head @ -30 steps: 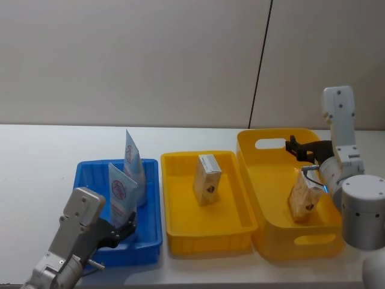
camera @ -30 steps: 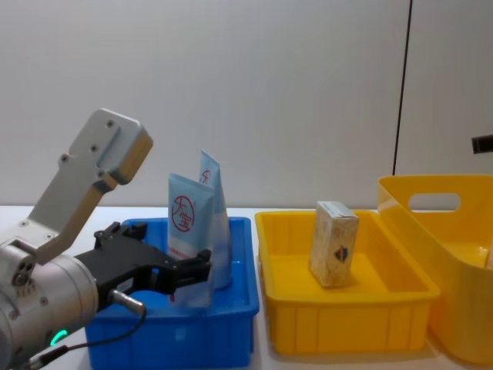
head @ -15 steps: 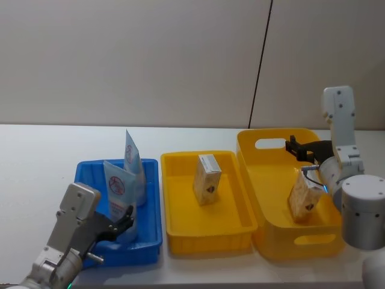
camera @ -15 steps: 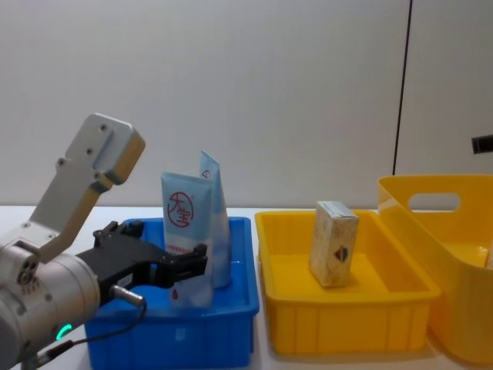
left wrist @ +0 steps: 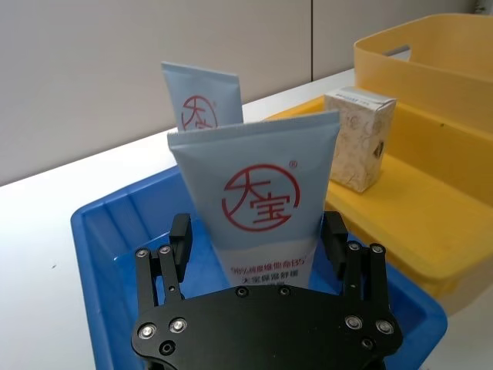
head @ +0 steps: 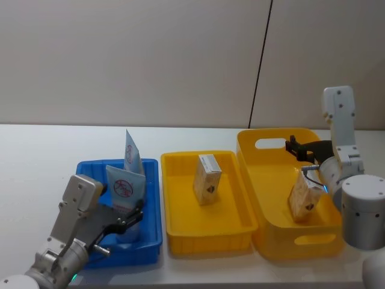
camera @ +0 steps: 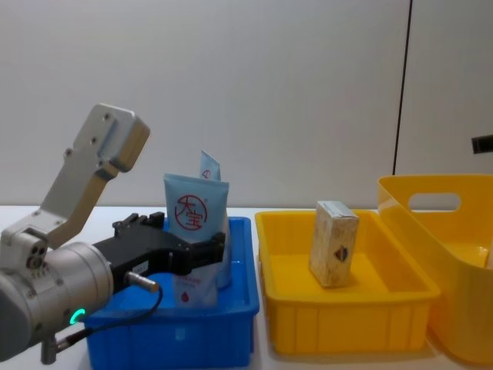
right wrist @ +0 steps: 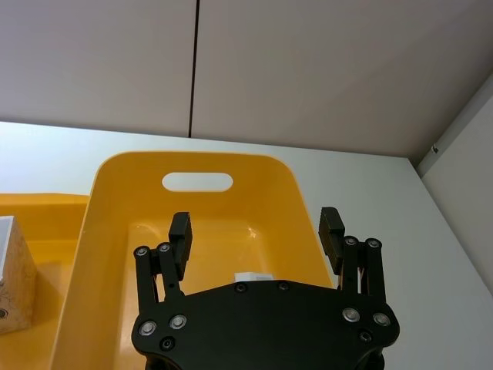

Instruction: Bimanual collaborative sorting of washing and personal care products

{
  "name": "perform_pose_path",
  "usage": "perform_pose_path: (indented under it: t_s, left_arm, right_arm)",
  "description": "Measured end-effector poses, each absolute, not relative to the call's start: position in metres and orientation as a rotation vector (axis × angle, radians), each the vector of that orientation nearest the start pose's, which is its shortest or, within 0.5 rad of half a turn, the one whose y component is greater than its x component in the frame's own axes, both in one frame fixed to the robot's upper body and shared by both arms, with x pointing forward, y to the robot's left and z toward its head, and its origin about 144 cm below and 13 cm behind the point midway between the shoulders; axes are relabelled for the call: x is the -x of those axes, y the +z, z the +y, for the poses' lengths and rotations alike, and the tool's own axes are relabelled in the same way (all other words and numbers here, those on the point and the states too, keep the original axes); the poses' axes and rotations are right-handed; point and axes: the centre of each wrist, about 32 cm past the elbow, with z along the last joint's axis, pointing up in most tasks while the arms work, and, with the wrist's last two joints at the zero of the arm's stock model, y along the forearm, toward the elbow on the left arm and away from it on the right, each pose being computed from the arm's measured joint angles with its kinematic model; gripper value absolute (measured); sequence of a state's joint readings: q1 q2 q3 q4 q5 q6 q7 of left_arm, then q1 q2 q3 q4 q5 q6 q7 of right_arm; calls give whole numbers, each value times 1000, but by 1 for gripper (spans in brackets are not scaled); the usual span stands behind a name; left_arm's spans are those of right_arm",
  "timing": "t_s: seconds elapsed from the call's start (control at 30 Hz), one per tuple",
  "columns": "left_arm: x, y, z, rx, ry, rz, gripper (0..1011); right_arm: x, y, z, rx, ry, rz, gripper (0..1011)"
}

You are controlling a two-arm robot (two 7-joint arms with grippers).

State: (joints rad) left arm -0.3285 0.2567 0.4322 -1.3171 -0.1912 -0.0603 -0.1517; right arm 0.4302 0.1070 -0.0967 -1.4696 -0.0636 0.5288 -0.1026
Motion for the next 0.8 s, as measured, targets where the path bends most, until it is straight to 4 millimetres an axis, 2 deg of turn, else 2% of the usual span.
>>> perform_pose_path:
  t_s: [0.4,0.8]
  left_arm:
    - [-543,1161,195,-84,1034,-159,1001]
    - [-556,1152,197,-107,1025,-151,1001]
  right_arm:
    - [-565,1269,-232,319,-1658,-15,1003]
    - [-565,1269,-232,319,-1658,-15,1003]
